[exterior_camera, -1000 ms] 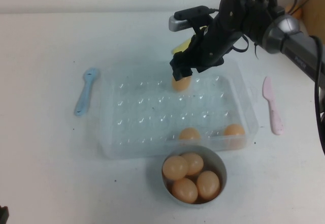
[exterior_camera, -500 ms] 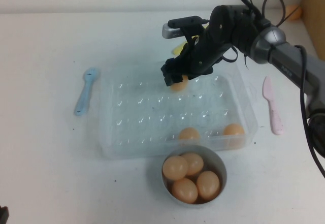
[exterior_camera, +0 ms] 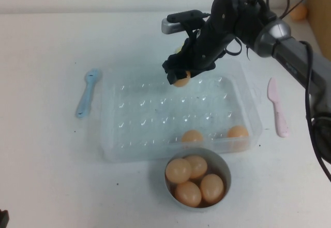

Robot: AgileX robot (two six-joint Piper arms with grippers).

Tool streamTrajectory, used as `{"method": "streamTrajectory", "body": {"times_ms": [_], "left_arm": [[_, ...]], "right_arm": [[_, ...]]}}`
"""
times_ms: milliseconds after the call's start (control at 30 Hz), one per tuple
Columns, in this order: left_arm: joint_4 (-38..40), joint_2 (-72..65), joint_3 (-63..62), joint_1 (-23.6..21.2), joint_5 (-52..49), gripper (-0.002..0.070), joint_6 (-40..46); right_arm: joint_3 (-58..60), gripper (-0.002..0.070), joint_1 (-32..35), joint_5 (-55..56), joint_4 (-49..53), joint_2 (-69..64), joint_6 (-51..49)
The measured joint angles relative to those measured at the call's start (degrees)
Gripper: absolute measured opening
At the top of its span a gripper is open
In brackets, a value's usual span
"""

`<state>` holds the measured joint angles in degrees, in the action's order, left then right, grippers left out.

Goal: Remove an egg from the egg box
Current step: Pick up the egg from the plastic box, then place the egg in the bowl

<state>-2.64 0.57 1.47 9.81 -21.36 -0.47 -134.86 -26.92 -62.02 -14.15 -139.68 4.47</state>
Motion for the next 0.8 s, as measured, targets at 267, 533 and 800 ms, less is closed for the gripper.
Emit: {"method": "streamTrajectory", "body": {"times_ms": [267,533,800], "left_arm": [[0.0,0.0,0.0,0.0,0.0,-0.0004,0.0],[0.0,0.0,0.0,0.0,0.0,-0.0004,0.0],[0.0,0.0,0.0,0.0,0.0,-0.0004,0.0]], "right_arm": [[-9.3,0.0428,-0.1,-8.9,-1.1,2.5,2.5],[3.9,0.0428,-4.3,-9.1,2.6,15.8,5.5],[31.5,0.0428,-8.6,-9.1,7.1,33.6,5.8]]}}
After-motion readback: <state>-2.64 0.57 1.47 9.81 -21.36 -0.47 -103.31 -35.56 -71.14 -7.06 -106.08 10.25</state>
